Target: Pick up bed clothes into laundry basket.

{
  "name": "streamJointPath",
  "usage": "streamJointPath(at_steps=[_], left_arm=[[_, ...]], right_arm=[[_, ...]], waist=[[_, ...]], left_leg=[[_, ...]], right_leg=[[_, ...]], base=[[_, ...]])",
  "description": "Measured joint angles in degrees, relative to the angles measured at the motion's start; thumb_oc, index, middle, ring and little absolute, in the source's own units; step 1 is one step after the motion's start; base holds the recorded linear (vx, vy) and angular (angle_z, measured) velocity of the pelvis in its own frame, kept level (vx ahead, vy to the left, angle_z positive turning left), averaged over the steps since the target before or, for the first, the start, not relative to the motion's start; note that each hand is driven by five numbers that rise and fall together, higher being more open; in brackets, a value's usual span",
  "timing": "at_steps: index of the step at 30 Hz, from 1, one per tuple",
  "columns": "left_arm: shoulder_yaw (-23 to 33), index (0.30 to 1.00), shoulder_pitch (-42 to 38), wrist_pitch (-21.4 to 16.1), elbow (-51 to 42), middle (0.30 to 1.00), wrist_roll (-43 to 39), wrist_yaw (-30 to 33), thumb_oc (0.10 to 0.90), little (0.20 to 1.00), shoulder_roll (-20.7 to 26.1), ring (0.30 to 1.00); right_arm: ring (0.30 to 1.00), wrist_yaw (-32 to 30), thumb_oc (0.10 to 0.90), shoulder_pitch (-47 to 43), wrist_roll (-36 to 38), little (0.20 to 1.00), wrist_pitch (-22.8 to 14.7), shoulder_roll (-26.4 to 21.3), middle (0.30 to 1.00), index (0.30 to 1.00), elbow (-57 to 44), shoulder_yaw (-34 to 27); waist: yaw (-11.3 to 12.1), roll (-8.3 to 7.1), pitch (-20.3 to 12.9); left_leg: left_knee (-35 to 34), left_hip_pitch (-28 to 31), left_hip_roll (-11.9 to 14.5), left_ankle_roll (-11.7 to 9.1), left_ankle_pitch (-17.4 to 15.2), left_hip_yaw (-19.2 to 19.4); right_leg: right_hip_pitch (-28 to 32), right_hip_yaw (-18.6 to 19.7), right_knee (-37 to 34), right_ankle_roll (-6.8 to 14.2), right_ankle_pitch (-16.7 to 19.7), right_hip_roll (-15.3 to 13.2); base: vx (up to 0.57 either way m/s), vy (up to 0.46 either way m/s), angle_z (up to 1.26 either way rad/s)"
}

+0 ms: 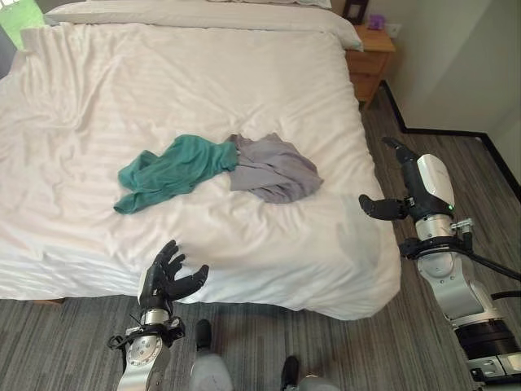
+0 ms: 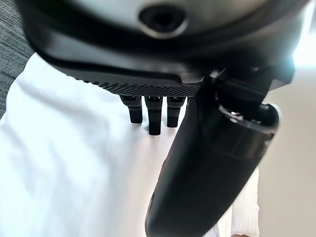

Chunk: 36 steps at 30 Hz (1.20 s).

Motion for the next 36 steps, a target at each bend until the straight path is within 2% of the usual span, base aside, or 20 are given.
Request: streamJointPath(at_steps=[1, 4, 5, 7, 8, 9, 11, 15, 19, 20, 21, 22, 23, 24, 27, 32, 33, 35, 36], left_arm=[[0.0, 0.900, 0.3, 0.0, 0.5, 0.900, 0.0, 0.0, 0.800, 0.900, 0.7, 0.900], [0.2, 0.900, -0.3, 0.0, 0.6, 0.900, 0.0, 0.0, 0.800, 0.900, 2.8, 0.900], [0.8, 0.900, -1.4, 0.0, 1.7, 0.900, -0.9, 0.0, 0.800, 0.900, 3.9, 0.900], [1.8, 0.900, -1.7, -0.3, 2.2, 0.900, -2.3, 0.2, 0.800, 0.900, 4.7, 0.900], [2.0, 0.900, -2.7, -0.4, 3.0, 0.900, -2.5, 0.2, 0.800, 0.900, 5.6, 0.900], [2.3, 0.900, -3.0, -0.8, 3.2, 0.900, -3.6, 0.3, 0.800, 0.900, 6.5, 0.900], [3.1, 0.900, -2.1, -1.0, 4.1, 0.900, -4.5, 0.2, 0.800, 0.900, 8.0, 0.900], [4.5, 0.900, 0.1, -1.3, 5.2, 0.900, -4.6, 0.2, 0.800, 0.900, 8.3, 0.900], [3.4, 0.900, 1.7, -1.4, 9.5, 0.900, -6.9, -1.0, 0.800, 0.900, 7.4, 0.900], [2.5, 0.900, 1.7, -1.5, 10.7, 0.900, -7.3, -1.3, 0.800, 0.900, 7.2, 0.900], [2.1, 0.900, 1.7, -1.7, 10.8, 0.900, -7.8, -1.3, 0.800, 0.900, 7.0, 0.900], [1.8, 0.900, 1.4, -1.7, 10.8, 0.900, -8.3, -1.3, 0.800, 0.900, 6.9, 0.900], [1.5, 0.900, 1.6, -1.8, 11.1, 0.900, -9.0, -1.6, 0.800, 0.900, 6.7, 0.900], [1.5, 0.900, 1.6, -1.8, 11.6, 0.900, -9.3, -2.0, 0.800, 0.900, 6.5, 0.900], [1.5, 0.900, 1.2, -1.8, 12.8, 0.900, -10.2, -2.6, 0.800, 0.900, 6.5, 0.900], [2.8, 0.900, -3.1, -1.4, 11.5, 0.900, -10.1, -2.4, 0.800, 0.900, 8.1, 0.900], [3.6, 0.900, -3.9, -1.5, 10.2, 0.900, -9.1, -2.1, 0.800, 0.900, 9.6, 0.900], [5.0, 0.900, -7.6, -1.6, 8.5, 0.900, -7.3, -1.0, 0.800, 0.900, 15.6, 0.900], [6.9, 0.900, -8.4, -2.1, 8.2, 0.900, -6.5, -0.3, 0.800, 0.900, 17.7, 0.900]], right_arm=[[0.900, -0.6, 0.800, -0.2, -0.8, 0.900, 0.0, 0.3, 0.900, 0.900, 2.1, 0.8], [0.900, -0.5, 0.800, -2.8, -0.7, 0.900, 0.1, 0.4, 0.900, 0.900, 8.0, 4.2], [0.900, -0.5, 0.800, -6.8, -0.5, 0.900, 0.2, 0.7, 0.900, 0.900, 14.1, 7.9], [0.900, -0.2, 0.800, -12.2, -0.2, 0.900, 0.0, 1.5, 0.900, 0.900, 21.8, 12.0], [0.900, 0.4, 0.800, -17.1, 0.2, 0.900, 0.2, 1.9, 0.900, 0.900, 28.9, 15.6], [0.900, 0.6, 0.800, -19.2, 1.1, 0.900, 0.8, 2.7, 0.900, 0.900, 32.9, 15.8], [0.900, 0.7, 0.800, -24.0, 1.4, 0.900, 0.0, 3.7, 0.900, 0.900, 41.0, 18.3], [0.900, 0.5, 0.800, -28.5, 2.4, 0.900, 0.7, 3.5, 0.900, 0.900, 48.1, 18.3], [0.900, 0.3, 0.800, -33.5, 3.6, 0.900, 0.7, 1.2, 0.900, 0.900, 56.8, 18.6], [0.900, 0.1, 0.800, -34.3, 4.8, 0.900, 0.2, 1.0, 0.900, 0.900, 60.3, 18.2], [0.855, 0.1, 0.770, -34.5, 6.0, 0.855, 0.1, 1.0, 0.855, 0.855, 61.3, 17.2], [0.594, 0.0, 0.596, -34.8, 6.8, 0.594, 0.0, 0.8, 0.594, 0.594, 62.1, 16.4], [0.573, -0.3, 0.582, -34.8, 8.4, 0.573, -0.1, 0.6, 0.573, 0.573, 62.8, 15.5], [0.300, -1.1, 0.400, -34.9, 9.5, 0.300, -0.6, 0.4, 0.300, 0.300, 63.0, 14.3], [0.300, -1.0, 0.400, -35.0, 11.4, 0.300, -0.7, -0.7, 0.300, 0.300, 62.1, 13.9], [0.300, 0.1, 0.400, -30.6, 12.9, 0.300, 0.4, -4.3, 0.300, 0.300, 51.9, 13.3], [0.300, 0.3, 0.400, -28.1, 13.3, 0.300, 0.2, -5.2, 0.300, 0.300, 47.4, 11.8], [0.300, 1.7, 0.400, -23.5, 15.6, 0.300, 0.0, -8.6, 0.300, 0.300, 38.3, 9.6], [0.300, 1.7, 0.400, -22.5, 16.3, 0.300, -0.4, -8.7, 0.300, 0.300, 35.5, 8.4]], waist=[[0.1, -1.18, -0.8], [1.5, -4.13, -1.9], [2.8, -4.89, -2.3], [4.5, -4.91, -2.3], [5.7, -4.92, -2.3], [7.6, -4.66, -2.2], [8.9, -4.57, -2.2], [9.0, -3.83, -2.0], [9.0, -0.90, -1.2], [9.1, 0.24, -1.4], [9.2, 0.72, -1.5], [8.9, 1.14, -1.4], [9.3, 1.64, -1.4], [9.7, 1.74, -1.4], [10.1, 1.76, -1.5], [10.1, 1.80, -1.6], [10.0, 1.70, -1.6], [9.2, 1.57, -1.6], [8.8, 1.24, -1.4]], left_leg=[[-1.6, 1.2, -2.2, 1.3, 3.6, -0.2], [-2.0, 1.4, -6.0, 2.6, 3.1, -0.1], [-2.0, 1.5, -7.5, 3.5, 2.6, -0.3], [-2.1, 1.5, -8.3, 4.0, 2.2, -0.6], [-2.1, 1.6, -8.4, 4.1, 2.1, -0.4], [-2.1, 1.2, -8.4, 4.1, 2.1, -0.9], [-2.1, 1.0, -8.4, 4.0, 2.1, -1.4], [-2.2, -1.7, -8.2, 3.5, 2.6, -2.6], [-2.2, -9.1, -8.5, 3.4, 4.7, -4.9], [-2.3, -11.1, -8.8, 3.3, 4.7, -5.9], [-2.3, -12.2, -8.8, 3.3, 4.7, -6.1], [-2.1, -12.9, -8.8, 3.3, 4.7, -6.1], [-2.1, -13.7, -8.9, 3.2, 4.8, -5.9], [-2.1, -14.1, -8.9, 3.2, 4.8, -5.7], [-2.1, -14.2, -8.8, 2.6, 5.2, -5.6], [-2.1, -14.1, -8.7, 2.7, 5.5, -5.8], [-2.1, -14.1, -8.6, 3.3, 5.9, -6.0], [-2.0, -13.9, -8.8, 3.6, 6.1, -6.4], [-2.0, -13.5, -8.8, 3.9, 6.3, -6.2]], right_leg=[[1.1, 0.2, 0.1, 1.7, -0.1, -2.1], [1.2, 0.1, 0.1, 2.7, 0.3, -5.8], [1.5, 0.2, 0.1, 3.6, 0.8, -7.3], [1.8, 0.1, 0.1, 3.9, 1.0, -8.0], [1.8, 0.0, 0.1, 3.9, 1.0, -8.0], [2.1, -0.2, 0.1, 4.3, 0.8, -8.1], [2.2, -0.5, 0.1, 5.2, 0.1, -8.0], [0.3, -1.3, 0.1, 5.6, -0.6, -7.6], [-5.6, -3.4, 0.1, 5.4, -0.6, -7.1], [-6.7, -4.7, 0.0, 5.4, -0.5, -7.1], [-7.4, -5.2, 0.0, 5.5, -0.5, -7.0], [-7.8, -5.9, 0.0, 5.5, -0.5, -7.0], [-8.3, -6.0, 0.1, 5.5, -0.4, -7.0], [-8.9, -5.9, 0.0, 5.5, -0.4, -7.1], [-9.0, -5.9, 0.0, 5.5, -0.4, -7.1], [-8.7, -6.0, 0.1, 5.5, -0.4, -6.9], [-8.7, -6.1, 0.1, 5.5, -0.4, -6.8], [-7.9, -6.0, 0.1, 5.5, -0.4, -6.8], [-7.7, -5.8, 0.1, 5.5, -0.4, -6.8]], base=[[0.09, 0.032, 0.17], [0.11, 0.029, 0.18], [0.08, 0.013, 0.24], [0.06, 0.007, 0.14], [0.07, -0.011, 0.16], [0.08, -0.008, 0.16], [0.03, -0.006, 0.16], [-0.02, 0.000, 0.16], [-0.07, 0.003, 0.28], [-0.02, 0.009, 0.42], [-0.01, 0.016, 0.42], [-0.01, 0.013, 0.30], [-0.01, 0.016, 0.16], [0.01, 0.009, 0.06], [0.05, -0.002, -0.02], [0.01, 0.004, 0.02], [0.04, 0.029, 0.09], [0.06, 0.049, 0.14], [0.06, 0.063, -0.02]])
